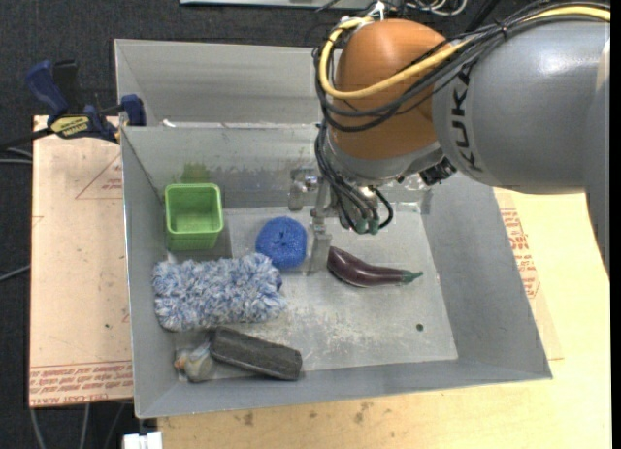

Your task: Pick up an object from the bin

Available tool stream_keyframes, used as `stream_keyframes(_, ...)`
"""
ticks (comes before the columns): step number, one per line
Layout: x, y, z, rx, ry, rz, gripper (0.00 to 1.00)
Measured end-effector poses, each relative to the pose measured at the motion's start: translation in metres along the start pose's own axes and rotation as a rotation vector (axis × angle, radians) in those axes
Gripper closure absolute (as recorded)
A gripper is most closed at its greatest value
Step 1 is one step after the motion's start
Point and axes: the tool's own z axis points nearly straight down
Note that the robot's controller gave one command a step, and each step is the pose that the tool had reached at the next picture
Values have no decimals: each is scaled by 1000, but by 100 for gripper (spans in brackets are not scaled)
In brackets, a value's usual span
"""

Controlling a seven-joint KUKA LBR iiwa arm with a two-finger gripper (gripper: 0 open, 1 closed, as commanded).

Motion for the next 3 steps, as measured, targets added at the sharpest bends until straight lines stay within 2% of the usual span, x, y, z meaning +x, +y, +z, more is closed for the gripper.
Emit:
stream_keyframes(1,-4,-3,17,-1,-7,-55,0)
stream_keyframes(2,-17,-3,74,1,-5,-208,0)
stream_keyframes(3,-16,-2,110,0,0,-309,100)
